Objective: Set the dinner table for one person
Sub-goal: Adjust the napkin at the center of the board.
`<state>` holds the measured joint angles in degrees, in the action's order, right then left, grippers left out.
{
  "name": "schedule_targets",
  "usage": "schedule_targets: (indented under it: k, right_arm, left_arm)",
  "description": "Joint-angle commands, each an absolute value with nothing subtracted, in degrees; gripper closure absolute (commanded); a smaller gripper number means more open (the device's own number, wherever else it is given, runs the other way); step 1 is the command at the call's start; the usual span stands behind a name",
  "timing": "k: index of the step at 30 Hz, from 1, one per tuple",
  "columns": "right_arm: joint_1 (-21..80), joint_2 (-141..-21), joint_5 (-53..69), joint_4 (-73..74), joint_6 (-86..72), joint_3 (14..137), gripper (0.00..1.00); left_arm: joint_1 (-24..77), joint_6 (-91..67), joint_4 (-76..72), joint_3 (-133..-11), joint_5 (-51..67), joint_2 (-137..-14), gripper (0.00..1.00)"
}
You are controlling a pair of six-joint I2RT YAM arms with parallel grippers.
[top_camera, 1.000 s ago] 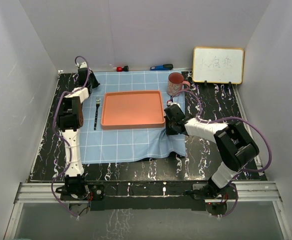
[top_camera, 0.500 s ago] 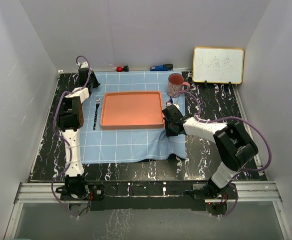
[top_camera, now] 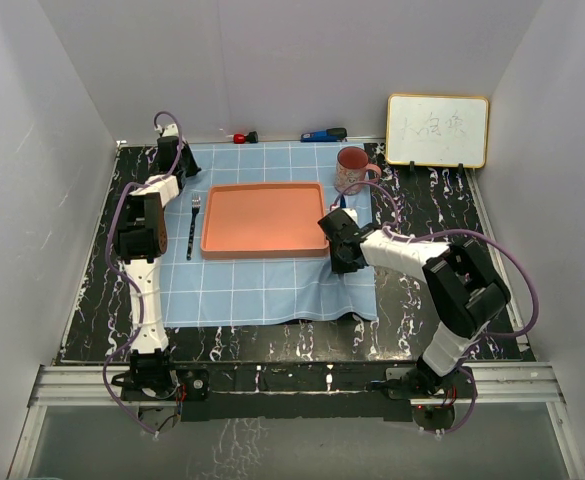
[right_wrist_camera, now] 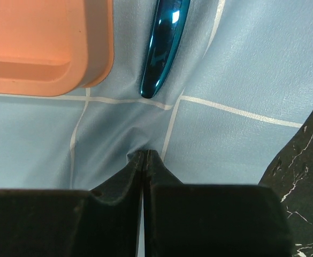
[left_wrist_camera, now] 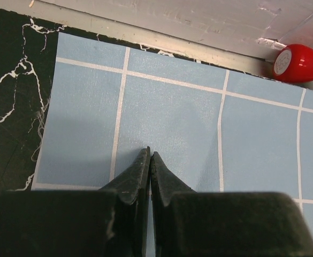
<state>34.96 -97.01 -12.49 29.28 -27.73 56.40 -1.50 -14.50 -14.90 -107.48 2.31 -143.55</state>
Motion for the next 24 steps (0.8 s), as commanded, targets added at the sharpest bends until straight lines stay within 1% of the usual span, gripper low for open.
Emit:
schedule_targets:
  k: [1,2,3,4,6,8,10,12,13,15,17,19,24]
  right_arm:
    - [35.42,-101.65,-14.69,43.73,-28.18,53.34,1.00]
    - [35.39,-101.28,-15.30,43.89,-28.55,53.66,0.96]
    - [35.34,-100.61,-16.08,44.01,-28.90,53.96,0.88]
    - [35.39,-100.18,-17.05,43.95,-29.18,54.12,0.83]
    - [35.42,-97.36,-18.42,43.88,-29.38,54.65,0.75]
    - [35.35,-96.38,-19.25,43.64,-29.25,55.13,0.70]
    - [35.39,-96.50,-19.49,43.39,-28.87,55.83,0.68]
    - [35.41,-96.90,-19.42,42.65,-28.68,56.47,0.67]
    - [35.39,-97.04,-19.21,42.21,-28.61,56.65,0.67]
    - [35.40,-96.68,-18.85,41.64,-28.44,57.11,0.67]
    - [35.35,-96.12,-19.66,41.74,-28.26,57.45,0.67]
    - [35.37,-95.79,-21.46,42.42,-28.10,57.80,0.65]
    - [35.41,-96.52,-23.26,43.31,-27.77,57.44,0.65]
  left_arm:
    - [-1.56,-12.24,-6.67,-104.12,0.74,-140.47,1.00]
    - [-1.64,-12.22,-6.70,-103.70,0.65,-140.07,1.00]
    - [-1.78,-12.22,-6.76,-103.37,0.67,-139.63,1.00]
    - [-1.83,-12.22,-6.70,-103.06,0.62,-139.25,1.00]
    - [-1.88,-12.22,-6.07,-102.84,0.46,-138.61,0.92]
    - [-1.95,-12.22,-5.37,-102.75,0.39,-137.86,0.82]
    - [-1.93,-12.22,-5.17,-102.18,0.40,-136.78,0.72]
    - [-1.98,-12.22,-5.14,-101.42,0.50,-135.00,0.55]
    - [-1.94,-12.14,-4.99,-101.16,0.55,-134.35,0.49]
    - [-1.95,-11.82,-4.24,-100.99,0.30,-133.04,0.40]
    - [-1.95,-11.27,-3.06,-101.21,0.06,-131.98,0.37]
    - [-1.98,-10.83,-1.96,-101.42,-0.68,-130.95,0.36]
    - [-2.03,-10.73,1.08,-102.02,-1.27,-128.64,0.32]
